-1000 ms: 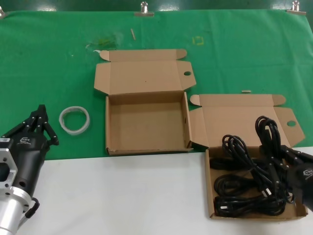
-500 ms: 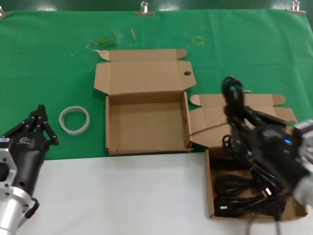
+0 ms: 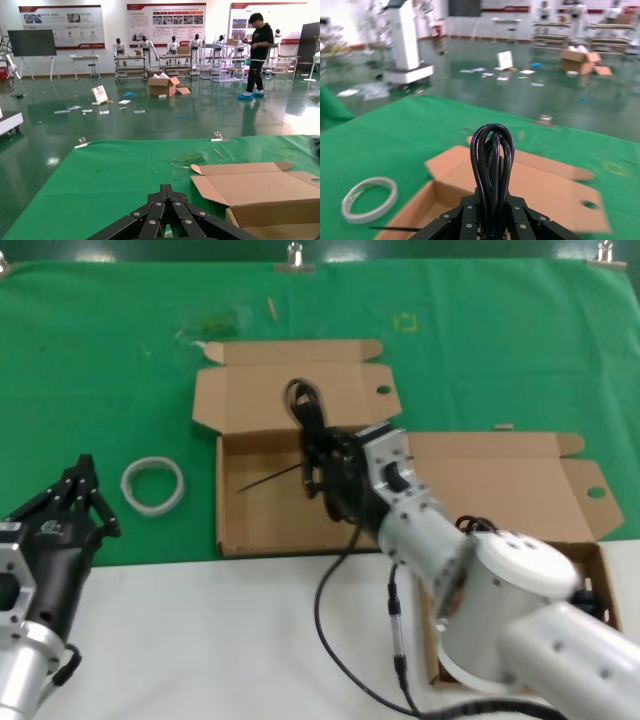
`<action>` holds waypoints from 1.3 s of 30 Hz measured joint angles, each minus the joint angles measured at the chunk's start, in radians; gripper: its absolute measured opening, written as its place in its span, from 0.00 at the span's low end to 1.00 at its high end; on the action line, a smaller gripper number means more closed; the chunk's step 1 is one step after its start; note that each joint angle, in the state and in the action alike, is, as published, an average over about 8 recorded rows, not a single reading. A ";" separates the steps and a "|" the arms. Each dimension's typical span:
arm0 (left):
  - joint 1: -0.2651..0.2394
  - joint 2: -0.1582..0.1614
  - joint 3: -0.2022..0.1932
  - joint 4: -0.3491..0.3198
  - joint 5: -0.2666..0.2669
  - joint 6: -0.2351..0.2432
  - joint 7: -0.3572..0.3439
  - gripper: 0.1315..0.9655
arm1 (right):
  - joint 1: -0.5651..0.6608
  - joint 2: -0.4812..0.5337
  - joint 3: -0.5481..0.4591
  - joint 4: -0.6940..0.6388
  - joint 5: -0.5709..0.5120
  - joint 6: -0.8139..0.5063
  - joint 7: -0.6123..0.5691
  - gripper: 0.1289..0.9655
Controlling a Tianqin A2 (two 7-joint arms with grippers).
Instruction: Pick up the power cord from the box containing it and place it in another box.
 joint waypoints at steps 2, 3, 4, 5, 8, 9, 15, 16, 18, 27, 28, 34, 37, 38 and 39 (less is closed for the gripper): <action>0.000 0.000 0.000 0.000 0.000 0.000 0.000 0.01 | 0.047 -0.052 -0.039 -0.094 -0.018 -0.019 -0.004 0.10; 0.000 0.000 0.000 0.000 0.000 0.000 0.000 0.01 | 0.067 -0.078 -0.051 -0.141 -0.034 -0.033 -0.004 0.10; 0.000 0.000 0.000 0.000 0.000 0.000 0.000 0.01 | 0.083 -0.102 -0.057 -0.186 -0.054 -0.047 -0.004 0.10; 0.000 0.000 0.000 0.000 0.000 0.000 0.000 0.01 | 0.097 -0.127 -0.058 -0.233 -0.079 -0.064 -0.003 0.10; 0.000 0.000 0.000 0.000 0.000 0.000 0.000 0.01 | 0.128 -0.195 -0.037 -0.368 -0.167 -0.120 0.002 0.10; 0.000 0.000 0.000 0.000 0.000 0.000 0.000 0.01 | 0.137 -0.215 -0.026 -0.411 -0.198 -0.140 0.004 0.10; 0.000 0.000 0.000 0.000 0.000 0.000 0.000 0.01 | 0.181 -0.291 0.040 -0.602 -0.319 -0.245 -0.012 0.12; 0.000 0.000 0.000 0.000 0.000 0.000 0.000 0.01 | 0.184 -0.297 0.052 -0.619 -0.328 -0.259 -0.024 0.12; 0.000 0.000 0.000 0.000 0.000 0.000 0.000 0.01 | 0.186 -0.305 0.084 -0.643 -0.345 -0.286 -0.057 0.14; 0.000 0.000 0.000 0.000 0.000 0.000 0.000 0.01 | 0.130 -0.285 0.249 -0.557 -0.463 -0.351 -0.120 0.25; 0.000 0.000 0.000 0.000 0.000 0.000 0.000 0.01 | 0.121 -0.273 0.256 -0.524 -0.473 -0.347 -0.102 0.26; 0.000 0.000 0.000 0.000 0.000 0.000 0.000 0.01 | 0.060 -0.172 0.306 -0.272 -0.501 -0.317 0.038 0.39; 0.000 0.000 0.000 0.000 0.000 0.000 0.000 0.01 | 0.017 -0.119 0.365 -0.144 -0.506 -0.315 0.101 0.46; 0.000 0.000 0.000 0.000 0.000 0.000 0.000 0.01 | 0.002 -0.102 0.385 -0.105 -0.507 -0.315 0.119 0.46; 0.000 0.000 0.000 0.000 0.000 0.000 0.000 0.01 | -0.012 -0.087 0.404 -0.071 -0.507 -0.315 0.135 0.46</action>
